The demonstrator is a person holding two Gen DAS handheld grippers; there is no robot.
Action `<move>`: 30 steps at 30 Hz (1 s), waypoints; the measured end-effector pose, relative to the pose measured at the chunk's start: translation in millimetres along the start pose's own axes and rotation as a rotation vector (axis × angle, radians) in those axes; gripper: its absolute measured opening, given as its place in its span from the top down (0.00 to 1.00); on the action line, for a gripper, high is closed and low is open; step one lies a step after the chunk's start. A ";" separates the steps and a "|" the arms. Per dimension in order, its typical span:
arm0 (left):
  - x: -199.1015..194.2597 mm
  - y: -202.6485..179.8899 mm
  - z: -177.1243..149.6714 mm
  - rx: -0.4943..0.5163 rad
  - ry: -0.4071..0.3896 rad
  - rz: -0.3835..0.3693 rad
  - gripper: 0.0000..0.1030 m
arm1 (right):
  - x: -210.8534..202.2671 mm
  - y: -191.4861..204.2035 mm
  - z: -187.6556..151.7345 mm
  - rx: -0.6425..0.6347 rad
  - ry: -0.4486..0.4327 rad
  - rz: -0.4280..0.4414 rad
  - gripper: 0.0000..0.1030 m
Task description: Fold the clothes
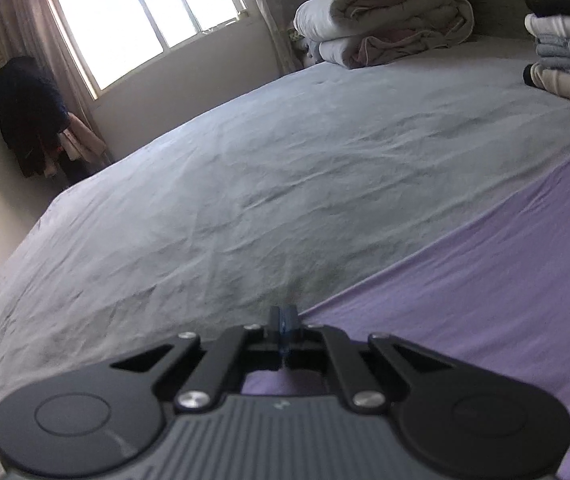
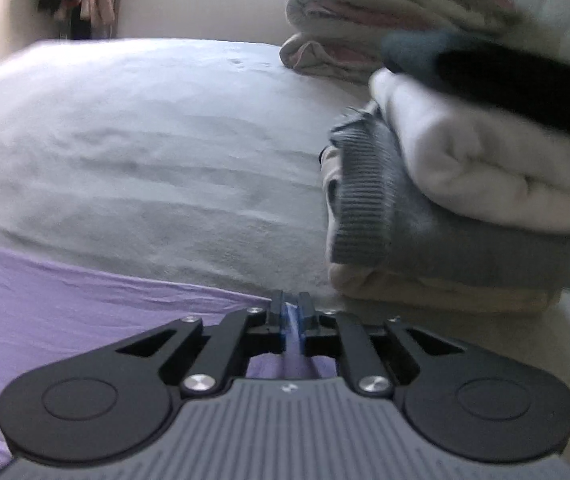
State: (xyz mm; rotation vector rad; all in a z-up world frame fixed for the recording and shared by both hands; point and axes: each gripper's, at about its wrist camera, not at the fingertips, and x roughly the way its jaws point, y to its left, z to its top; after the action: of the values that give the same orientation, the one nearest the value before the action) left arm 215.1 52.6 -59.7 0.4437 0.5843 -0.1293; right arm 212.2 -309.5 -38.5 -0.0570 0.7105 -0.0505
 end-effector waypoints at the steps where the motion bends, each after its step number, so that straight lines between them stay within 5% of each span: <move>1: -3.6 1.5 1.9 -0.011 0.003 -0.011 0.91 | -2.6 -4.1 0.9 0.019 0.003 0.019 0.80; 4: -14.2 3.0 6.0 -0.034 0.013 -0.054 0.67 | -22.1 -34.5 2.8 0.083 -0.002 0.055 0.69; 14: -46.8 -39.5 19.4 0.048 -0.017 -0.194 0.65 | -49.2 -124.8 -17.3 0.288 0.042 0.004 0.69; 21: -50.4 -84.5 32.9 0.101 -0.027 -0.316 0.64 | -28.2 -137.8 -24.2 0.345 0.045 -0.021 0.69; 26: -51.6 -107.1 37.1 0.126 -0.032 -0.355 0.64 | -26.0 -159.5 -19.2 0.504 0.014 0.034 0.69; 30: -51.3 -112.2 36.4 0.131 -0.037 -0.360 0.64 | -20.8 -153.9 -17.2 0.440 0.055 0.023 0.69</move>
State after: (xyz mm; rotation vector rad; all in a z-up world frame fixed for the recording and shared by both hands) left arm 163.9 -64.4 -45.2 0.4585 0.6176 -0.5209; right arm 181.1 -462.2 -27.3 0.3749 0.7413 -0.1852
